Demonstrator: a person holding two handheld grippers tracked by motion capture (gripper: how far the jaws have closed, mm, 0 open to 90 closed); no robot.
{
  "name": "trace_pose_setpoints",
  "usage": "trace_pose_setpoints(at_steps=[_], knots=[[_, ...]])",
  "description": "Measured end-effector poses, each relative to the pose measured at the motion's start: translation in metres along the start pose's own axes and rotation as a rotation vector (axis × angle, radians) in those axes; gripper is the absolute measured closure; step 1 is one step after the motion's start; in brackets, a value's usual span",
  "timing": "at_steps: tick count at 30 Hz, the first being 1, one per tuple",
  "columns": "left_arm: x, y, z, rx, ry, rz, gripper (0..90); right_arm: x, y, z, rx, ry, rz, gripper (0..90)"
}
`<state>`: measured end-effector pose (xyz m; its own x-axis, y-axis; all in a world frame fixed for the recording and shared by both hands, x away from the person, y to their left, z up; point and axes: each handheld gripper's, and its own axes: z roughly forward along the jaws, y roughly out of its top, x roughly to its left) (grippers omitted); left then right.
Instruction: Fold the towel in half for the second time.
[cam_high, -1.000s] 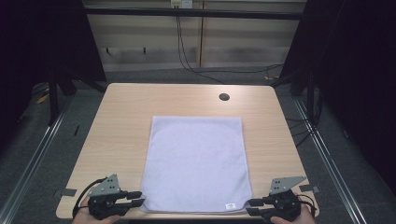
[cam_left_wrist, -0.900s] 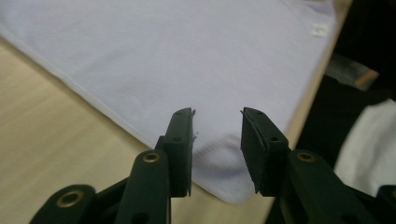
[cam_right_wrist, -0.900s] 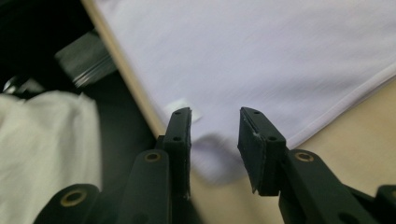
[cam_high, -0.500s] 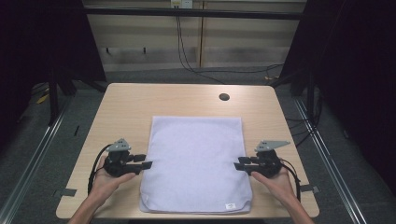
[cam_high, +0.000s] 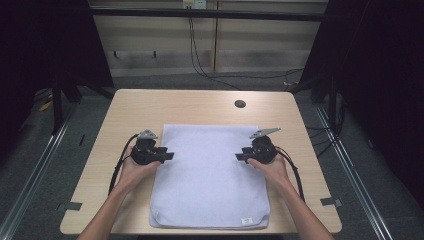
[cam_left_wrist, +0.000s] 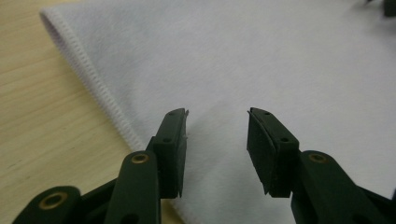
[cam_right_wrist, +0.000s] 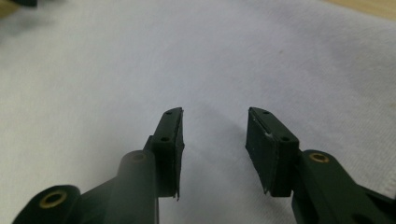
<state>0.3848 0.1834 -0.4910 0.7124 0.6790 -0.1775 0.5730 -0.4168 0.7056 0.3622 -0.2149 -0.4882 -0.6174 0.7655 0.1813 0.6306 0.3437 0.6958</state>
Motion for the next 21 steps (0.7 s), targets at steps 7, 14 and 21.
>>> trace_pose_setpoints(at_steps=[7,14,21], knots=[[-0.007,-0.011,0.003,0.016,0.037,0.066,56.5,-0.004,-0.004,0.011,0.029,-0.006,0.016,56.2],[-0.015,-0.027,-0.009,0.001,-0.033,0.069,56.4,0.003,-0.013,0.004,0.042,0.019,-0.005,56.3],[-0.033,-0.043,-0.022,0.011,-0.025,0.106,58.8,0.018,-0.029,-0.011,0.059,0.051,-0.030,56.3]])
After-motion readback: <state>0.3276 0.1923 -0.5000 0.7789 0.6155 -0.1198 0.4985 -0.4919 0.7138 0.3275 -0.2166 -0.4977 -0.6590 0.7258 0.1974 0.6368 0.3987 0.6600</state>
